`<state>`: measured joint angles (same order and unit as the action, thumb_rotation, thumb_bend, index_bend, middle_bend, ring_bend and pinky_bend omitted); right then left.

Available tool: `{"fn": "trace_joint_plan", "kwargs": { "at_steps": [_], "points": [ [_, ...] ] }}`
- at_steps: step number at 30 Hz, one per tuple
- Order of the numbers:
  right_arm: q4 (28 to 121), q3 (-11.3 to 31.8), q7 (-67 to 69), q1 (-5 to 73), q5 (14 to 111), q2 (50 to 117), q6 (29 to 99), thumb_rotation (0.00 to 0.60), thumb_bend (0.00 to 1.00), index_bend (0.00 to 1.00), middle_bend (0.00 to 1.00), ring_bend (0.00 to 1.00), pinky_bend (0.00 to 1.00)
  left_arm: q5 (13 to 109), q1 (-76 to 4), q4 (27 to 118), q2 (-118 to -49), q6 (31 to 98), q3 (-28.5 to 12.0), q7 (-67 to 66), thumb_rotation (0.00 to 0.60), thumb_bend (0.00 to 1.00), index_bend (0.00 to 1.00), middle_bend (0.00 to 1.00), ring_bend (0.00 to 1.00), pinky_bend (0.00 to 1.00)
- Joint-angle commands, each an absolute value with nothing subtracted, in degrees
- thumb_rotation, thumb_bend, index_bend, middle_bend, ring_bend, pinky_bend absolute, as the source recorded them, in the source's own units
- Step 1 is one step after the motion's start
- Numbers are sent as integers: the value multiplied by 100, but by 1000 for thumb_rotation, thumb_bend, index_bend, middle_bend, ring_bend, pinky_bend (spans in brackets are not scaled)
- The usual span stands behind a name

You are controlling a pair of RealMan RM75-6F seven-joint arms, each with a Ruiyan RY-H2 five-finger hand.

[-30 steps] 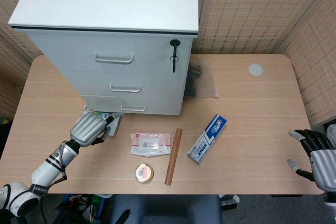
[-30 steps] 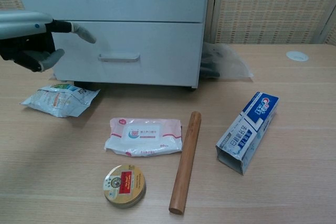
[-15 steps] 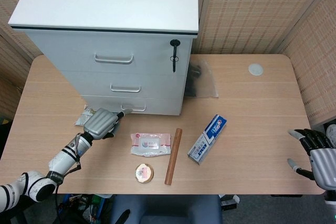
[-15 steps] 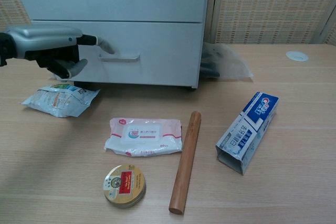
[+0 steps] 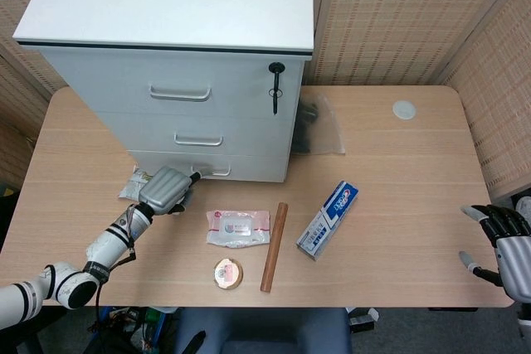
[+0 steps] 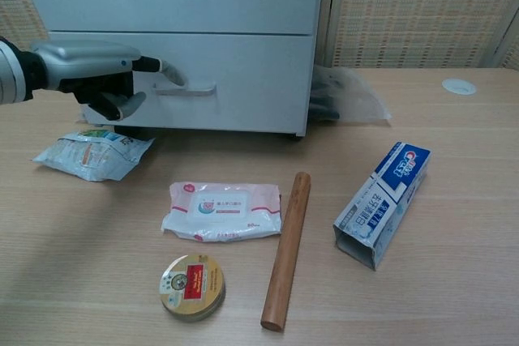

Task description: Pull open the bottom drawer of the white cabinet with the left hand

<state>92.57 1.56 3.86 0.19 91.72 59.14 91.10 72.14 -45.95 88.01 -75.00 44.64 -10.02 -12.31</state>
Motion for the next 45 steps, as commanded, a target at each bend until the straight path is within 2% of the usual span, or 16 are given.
{"fn": "trace_joint_plan", "kwargs": {
  "at_steps": [1,17,45],
  "points": [
    [9259,157,387,16,9166,5909,9108,600,176,216,222,162,148,7168,-4634,8770,-7525,4459,-990,-1258,600,682,136,975,954,1000],
    [9215,165,440,-20,9093,5915,9097,600,176,216,222,161,148,6887,-4783,8651,-7603,4414,-872,-1371,600,682,145,975,954,1000],
    [9208,175,414,-84,9055,5924,9142,600,169,216,222,162,148,7399,-4481,9461,-7174,4913,-389,-1549,600,682,154,974,953,1000]
  ]
}}
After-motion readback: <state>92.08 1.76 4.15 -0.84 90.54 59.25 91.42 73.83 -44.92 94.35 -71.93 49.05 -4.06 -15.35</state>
